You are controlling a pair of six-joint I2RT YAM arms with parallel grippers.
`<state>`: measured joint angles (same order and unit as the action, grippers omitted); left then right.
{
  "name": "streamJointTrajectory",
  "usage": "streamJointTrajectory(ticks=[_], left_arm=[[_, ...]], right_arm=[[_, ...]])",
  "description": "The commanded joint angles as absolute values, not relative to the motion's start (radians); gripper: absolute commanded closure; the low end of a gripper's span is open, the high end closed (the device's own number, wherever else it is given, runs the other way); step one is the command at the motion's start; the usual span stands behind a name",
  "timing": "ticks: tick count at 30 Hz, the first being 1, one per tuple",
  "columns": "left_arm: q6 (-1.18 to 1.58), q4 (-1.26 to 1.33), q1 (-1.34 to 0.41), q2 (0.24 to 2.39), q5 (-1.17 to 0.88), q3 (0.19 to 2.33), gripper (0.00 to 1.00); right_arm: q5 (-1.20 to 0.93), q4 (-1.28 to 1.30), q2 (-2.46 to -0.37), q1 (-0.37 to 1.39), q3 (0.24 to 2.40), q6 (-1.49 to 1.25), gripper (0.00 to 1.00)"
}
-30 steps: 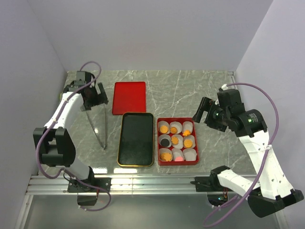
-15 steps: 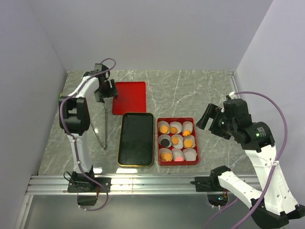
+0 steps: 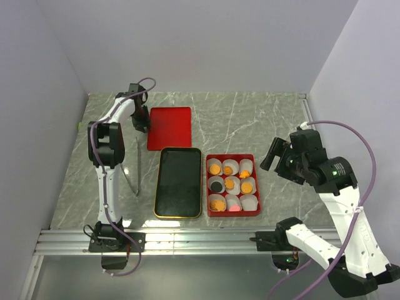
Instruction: Pack the cookies
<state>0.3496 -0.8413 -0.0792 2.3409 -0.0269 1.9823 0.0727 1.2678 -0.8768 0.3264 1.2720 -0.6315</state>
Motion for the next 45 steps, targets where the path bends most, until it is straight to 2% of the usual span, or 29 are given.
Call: streamJointTrajectory(ticks=[1,5,7,16,23,27,32,39,44,45], left_arm=[[0.311,-0.87,-0.097,2.379,-0.005,2.042,0.68],[0.304,-0.853,-0.1,2.384,-0.005,2.008,0.79],[0.305,-0.845,-0.098,2.381,-0.006,1.997,0.99],[0.342,-0.85,-0.029,2.323,-0.09,2.071,1.0],[0.411,-0.683,0.04,2.142,-0.44,2.016,1.0],[0.459,-0.594,0.037,2.034,-0.563,1.947,1.0],[0.431,-0.606,0.018,1.905,-0.535,1.924,1.0],[0.351,-0.656,-0.067,1.747,-0.571,1.887,1.0],[0.376,-0.63,-0.173,1.577,-0.402,1.773,1.0],[0.362,-0.647,-0.234,1.56,-0.277,1.773,1.0]], right_arm=[[0.112,1.266,-0.887,0.318,1.312,-0.63,0.05],[0.124,1.262,-0.894,0.314,1.318,-0.624,0.05],[0.126,1.259,-0.9,0.311,1.321,-0.618,0.05],[0.094,1.249,-0.943,0.307,1.371,-0.598,0.05],[0.017,1.23,-1.06,0.302,1.52,-0.575,0.05],[-0.087,1.233,-1.172,0.296,1.727,-0.58,0.05],[-0.322,1.215,-1.305,0.293,1.899,-0.61,0.06],[-0.583,1.138,-1.422,0.282,1.967,-0.679,0.07],[-0.8,0.999,-1.427,0.264,1.847,-0.835,0.09],[-0.848,0.967,-1.416,0.264,1.818,-0.868,0.09]])
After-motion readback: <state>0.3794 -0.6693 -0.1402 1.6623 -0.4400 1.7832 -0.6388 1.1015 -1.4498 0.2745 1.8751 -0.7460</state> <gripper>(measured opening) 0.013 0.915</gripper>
